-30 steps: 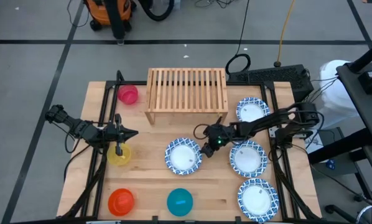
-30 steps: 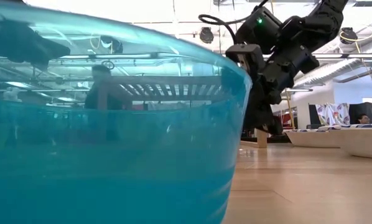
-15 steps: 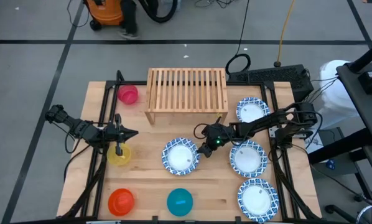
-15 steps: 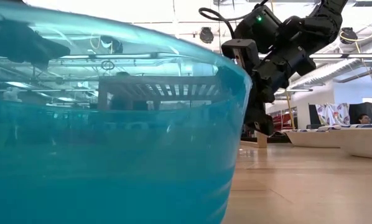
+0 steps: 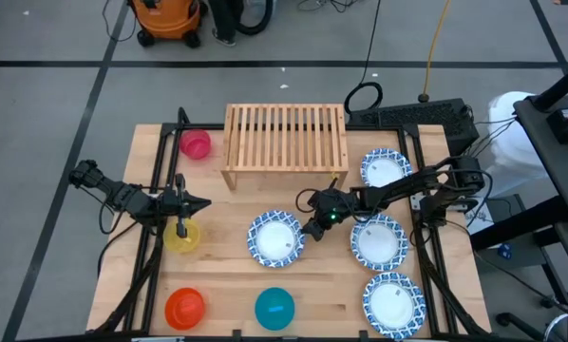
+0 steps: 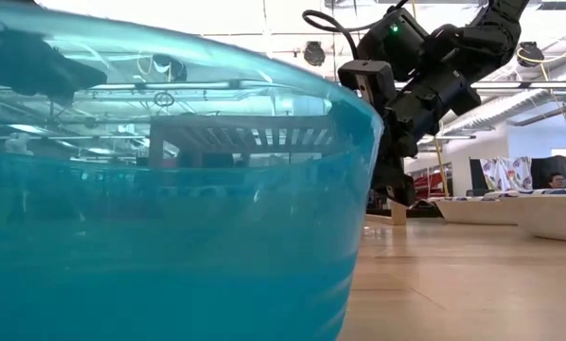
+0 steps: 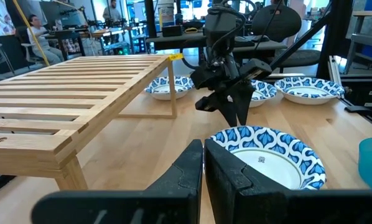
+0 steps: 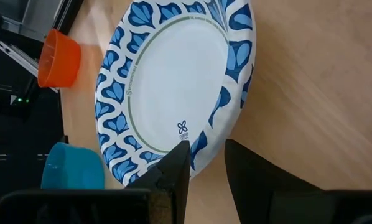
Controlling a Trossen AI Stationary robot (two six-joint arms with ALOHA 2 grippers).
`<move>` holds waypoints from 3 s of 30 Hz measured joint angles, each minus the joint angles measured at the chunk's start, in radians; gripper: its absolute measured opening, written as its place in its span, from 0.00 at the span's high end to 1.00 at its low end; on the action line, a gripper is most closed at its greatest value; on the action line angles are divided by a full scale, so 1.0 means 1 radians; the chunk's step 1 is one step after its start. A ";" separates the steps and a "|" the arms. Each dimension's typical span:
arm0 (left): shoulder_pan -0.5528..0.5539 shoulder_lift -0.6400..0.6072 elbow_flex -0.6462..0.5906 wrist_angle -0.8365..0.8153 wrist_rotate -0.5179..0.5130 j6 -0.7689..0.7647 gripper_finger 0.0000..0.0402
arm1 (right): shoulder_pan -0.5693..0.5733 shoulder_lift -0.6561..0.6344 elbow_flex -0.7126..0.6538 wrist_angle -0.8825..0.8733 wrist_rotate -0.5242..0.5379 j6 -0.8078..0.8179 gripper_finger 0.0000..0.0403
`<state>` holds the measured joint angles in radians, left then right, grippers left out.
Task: Place and stack bowls onto a shelf
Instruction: Put the white bowl on the shelf
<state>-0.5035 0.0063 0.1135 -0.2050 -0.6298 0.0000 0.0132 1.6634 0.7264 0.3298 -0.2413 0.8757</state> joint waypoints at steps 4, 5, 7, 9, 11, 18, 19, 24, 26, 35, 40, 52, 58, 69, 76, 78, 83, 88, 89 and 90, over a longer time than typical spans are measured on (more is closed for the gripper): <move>0.000 0.000 0.000 0.000 0.000 0.000 0.94 | 0.000 0.014 0.000 0.009 0.000 0.000 0.77; 0.000 0.000 0.000 0.000 0.000 0.000 0.94 | 0.000 0.021 0.000 0.007 -0.006 0.001 0.77; 0.000 0.000 0.000 0.000 0.000 0.000 0.94 | 0.000 0.034 0.000 0.007 -0.043 0.002 0.77; 0.000 0.000 0.000 0.000 0.000 0.000 0.94 | 0.000 0.046 0.000 0.037 -0.052 0.002 0.77; 0.000 0.000 0.000 0.000 0.000 0.000 0.94 | 0.000 0.048 -0.001 0.056 -0.053 0.002 0.77; 0.000 0.000 0.000 0.000 0.000 0.006 0.94 | 0.000 0.049 0.000 0.094 -0.052 -0.001 0.77; 0.000 0.000 0.000 0.000 0.000 0.006 0.94 | 0.000 0.055 0.000 0.105 -0.053 -0.001 0.77; 0.000 0.000 0.000 0.000 0.000 0.006 0.94 | 0.000 0.093 0.000 0.176 -0.060 0.002 0.77; 0.000 0.000 0.000 0.000 0.000 0.006 0.94 | 0.000 0.104 0.000 0.197 -0.079 0.002 0.77; 0.000 0.000 0.000 0.000 0.000 0.005 0.94 | -0.001 0.122 0.000 0.228 -0.079 0.000 0.77; 0.000 0.000 0.000 0.000 0.000 0.004 0.94 | -0.001 0.122 0.000 0.228 -0.079 -0.003 0.77; 0.000 0.000 0.000 0.000 0.000 -0.026 0.94 | -0.007 0.122 0.000 0.232 -0.078 -0.029 0.77; 0.000 0.000 0.000 0.005 0.000 -0.186 0.94 | -0.015 0.122 0.000 0.255 -0.077 -0.054 0.77; 0.000 0.000 0.000 0.105 0.000 -0.243 0.94 | -0.014 0.122 0.000 0.257 -0.077 0.005 0.77; 0.000 0.000 0.000 0.104 0.000 -0.241 0.94 | -0.022 0.122 0.000 0.253 -0.076 0.055 0.77; 0.000 0.000 0.000 0.104 0.000 -0.241 0.94 | -0.027 0.122 0.000 0.254 -0.074 0.071 0.77; 0.000 0.000 0.000 0.104 0.000 -0.241 0.94 | -0.032 0.122 0.000 0.237 -0.068 0.074 0.77; 0.000 0.000 0.000 0.104 0.000 -0.241 0.94 | -0.032 0.122 0.000 0.234 -0.032 0.055 0.77; 0.000 0.000 0.000 0.104 0.000 -0.241 0.94 | -0.032 0.122 0.000 0.234 -0.021 0.055 0.77; 0.000 0.000 0.000 0.104 0.000 -0.241 0.94 | -0.032 0.122 0.000 0.233 -0.018 0.054 0.77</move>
<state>-0.5034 0.0063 0.1135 -0.1008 -0.6296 -0.2405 -0.0189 1.7855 0.7265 0.5632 -0.2592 0.9298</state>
